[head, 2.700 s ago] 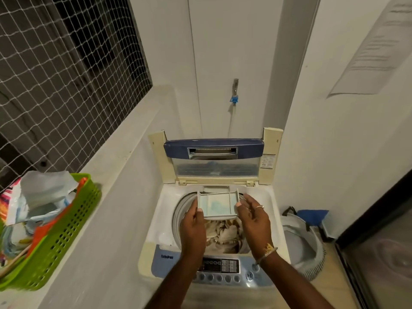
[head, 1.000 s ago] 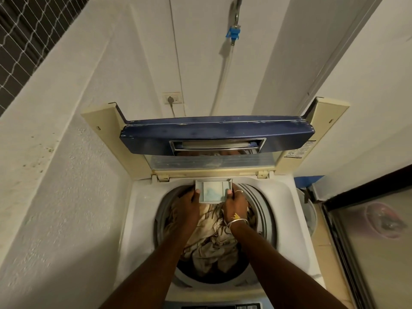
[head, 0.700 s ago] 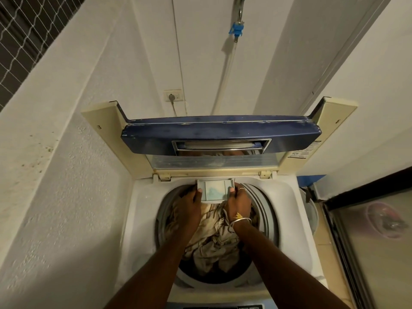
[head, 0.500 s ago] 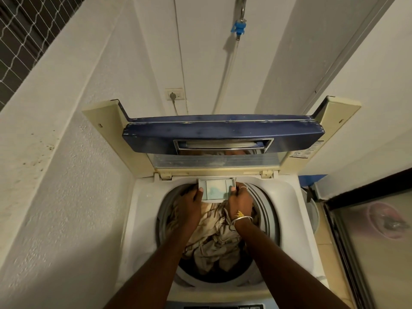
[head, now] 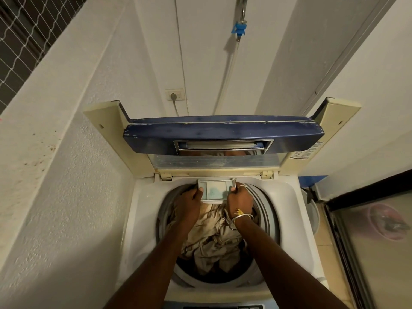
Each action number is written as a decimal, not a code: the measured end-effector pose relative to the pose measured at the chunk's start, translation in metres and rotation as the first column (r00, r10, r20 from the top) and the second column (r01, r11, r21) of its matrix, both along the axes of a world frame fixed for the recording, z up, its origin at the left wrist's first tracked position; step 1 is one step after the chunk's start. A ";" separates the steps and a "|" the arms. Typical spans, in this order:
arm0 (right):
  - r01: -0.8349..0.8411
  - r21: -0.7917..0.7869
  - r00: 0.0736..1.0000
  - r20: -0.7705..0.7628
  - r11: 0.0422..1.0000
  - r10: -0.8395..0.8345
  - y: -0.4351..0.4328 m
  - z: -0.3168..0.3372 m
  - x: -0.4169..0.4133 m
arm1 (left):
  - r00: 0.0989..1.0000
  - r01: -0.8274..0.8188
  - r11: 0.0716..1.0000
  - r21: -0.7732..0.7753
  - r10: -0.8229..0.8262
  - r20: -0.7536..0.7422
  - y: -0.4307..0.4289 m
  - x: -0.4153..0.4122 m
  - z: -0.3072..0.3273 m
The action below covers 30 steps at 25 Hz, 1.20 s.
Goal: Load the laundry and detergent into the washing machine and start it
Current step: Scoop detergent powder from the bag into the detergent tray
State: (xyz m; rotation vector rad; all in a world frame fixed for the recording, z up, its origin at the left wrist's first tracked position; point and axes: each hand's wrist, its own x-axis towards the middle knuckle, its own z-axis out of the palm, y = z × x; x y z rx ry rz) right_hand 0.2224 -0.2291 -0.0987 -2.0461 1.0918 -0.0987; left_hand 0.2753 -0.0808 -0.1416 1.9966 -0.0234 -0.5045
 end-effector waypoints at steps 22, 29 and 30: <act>0.018 0.076 1.000 0.009 0.997 -0.019 0.010 0.007 -0.003 | 0.999 -0.047 0.998 0.030 0.048 -0.008 -0.002 -0.001 0.014; -0.003 0.029 1.000 -0.003 1.000 0.003 0.004 0.012 0.000 | 0.999 -0.029 1.000 0.007 0.029 -0.018 -0.001 0.001 0.015; -0.013 0.020 1.000 -0.003 1.000 0.013 0.003 0.012 0.002 | 1.000 -0.021 1.000 0.000 0.021 -0.020 0.000 0.002 0.011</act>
